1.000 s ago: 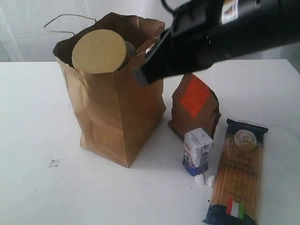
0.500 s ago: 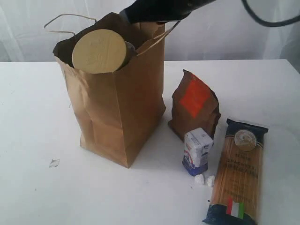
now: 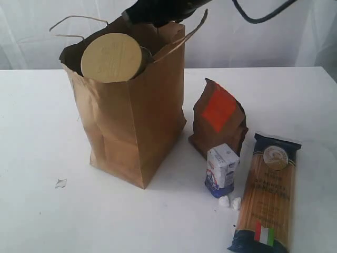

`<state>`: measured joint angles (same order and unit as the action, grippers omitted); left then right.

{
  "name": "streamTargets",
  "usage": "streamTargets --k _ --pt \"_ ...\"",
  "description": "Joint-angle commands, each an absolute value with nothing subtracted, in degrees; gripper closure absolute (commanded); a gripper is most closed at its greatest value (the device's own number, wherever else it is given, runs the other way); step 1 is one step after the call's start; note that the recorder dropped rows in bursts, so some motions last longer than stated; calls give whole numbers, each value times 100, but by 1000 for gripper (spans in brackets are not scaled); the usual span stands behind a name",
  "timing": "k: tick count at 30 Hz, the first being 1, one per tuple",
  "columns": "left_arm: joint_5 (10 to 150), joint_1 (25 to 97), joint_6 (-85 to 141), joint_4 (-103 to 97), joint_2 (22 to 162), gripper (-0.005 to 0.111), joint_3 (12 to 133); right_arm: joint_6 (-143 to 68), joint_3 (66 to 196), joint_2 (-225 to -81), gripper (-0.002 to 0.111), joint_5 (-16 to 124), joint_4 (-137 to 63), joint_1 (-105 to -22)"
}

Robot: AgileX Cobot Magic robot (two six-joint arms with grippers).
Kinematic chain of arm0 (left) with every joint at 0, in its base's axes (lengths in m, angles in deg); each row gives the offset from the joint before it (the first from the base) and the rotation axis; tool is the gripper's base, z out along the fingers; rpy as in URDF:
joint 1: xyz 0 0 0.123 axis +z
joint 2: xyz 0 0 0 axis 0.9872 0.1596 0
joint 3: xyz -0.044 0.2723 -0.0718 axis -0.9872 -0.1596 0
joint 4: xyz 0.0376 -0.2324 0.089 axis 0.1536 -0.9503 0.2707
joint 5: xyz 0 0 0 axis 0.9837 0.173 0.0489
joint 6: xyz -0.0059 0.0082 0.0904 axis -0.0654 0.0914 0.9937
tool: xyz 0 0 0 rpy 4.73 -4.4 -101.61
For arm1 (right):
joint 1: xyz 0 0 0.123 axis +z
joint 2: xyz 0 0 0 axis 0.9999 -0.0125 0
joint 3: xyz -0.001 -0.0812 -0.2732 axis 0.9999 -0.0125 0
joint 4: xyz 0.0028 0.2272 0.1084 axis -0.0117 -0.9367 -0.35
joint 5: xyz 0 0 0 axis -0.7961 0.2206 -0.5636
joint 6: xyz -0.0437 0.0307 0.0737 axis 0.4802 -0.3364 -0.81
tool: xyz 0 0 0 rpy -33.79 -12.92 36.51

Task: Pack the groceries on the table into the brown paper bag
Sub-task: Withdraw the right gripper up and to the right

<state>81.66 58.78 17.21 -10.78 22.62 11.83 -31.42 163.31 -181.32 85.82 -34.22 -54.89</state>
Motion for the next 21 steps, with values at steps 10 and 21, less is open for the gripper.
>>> streamTargets --k 10,21 --pt "8166 5889 1722 -1073 2237 107 1166 -3467 13924 -14754 68 8462 -2574 -5509" --pt "8166 5889 1722 -1073 2237 107 1166 -3845 11841 -12229 68 10682 -2445 -5509"
